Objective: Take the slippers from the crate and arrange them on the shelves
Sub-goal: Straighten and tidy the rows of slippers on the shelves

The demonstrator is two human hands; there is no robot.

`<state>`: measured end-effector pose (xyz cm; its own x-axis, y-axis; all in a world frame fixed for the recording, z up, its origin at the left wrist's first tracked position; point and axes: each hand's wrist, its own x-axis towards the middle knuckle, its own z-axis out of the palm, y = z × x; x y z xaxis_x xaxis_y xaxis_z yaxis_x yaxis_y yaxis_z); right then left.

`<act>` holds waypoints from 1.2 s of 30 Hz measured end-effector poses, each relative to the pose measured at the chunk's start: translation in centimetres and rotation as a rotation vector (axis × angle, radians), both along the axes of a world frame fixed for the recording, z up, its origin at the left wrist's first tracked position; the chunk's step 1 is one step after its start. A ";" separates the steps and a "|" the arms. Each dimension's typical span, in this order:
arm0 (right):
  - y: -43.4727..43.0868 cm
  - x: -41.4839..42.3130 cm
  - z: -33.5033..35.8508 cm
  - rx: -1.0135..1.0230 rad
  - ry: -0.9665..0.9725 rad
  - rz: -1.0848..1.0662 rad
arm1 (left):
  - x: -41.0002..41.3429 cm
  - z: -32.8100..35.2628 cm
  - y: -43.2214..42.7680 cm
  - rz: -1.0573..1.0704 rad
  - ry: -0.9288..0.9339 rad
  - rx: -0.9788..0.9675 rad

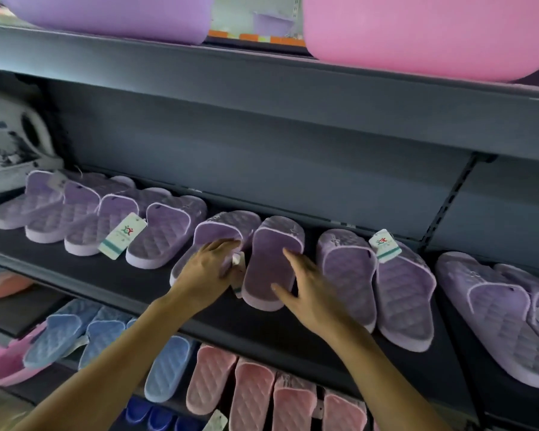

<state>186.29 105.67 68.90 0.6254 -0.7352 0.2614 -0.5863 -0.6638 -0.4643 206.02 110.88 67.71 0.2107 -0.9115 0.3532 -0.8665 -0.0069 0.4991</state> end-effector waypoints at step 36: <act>-0.2 10.6 0.8 0.133 -0.122 -0.457 | 7.6 -1.8 -1.8 -0.394 0.023 -0.069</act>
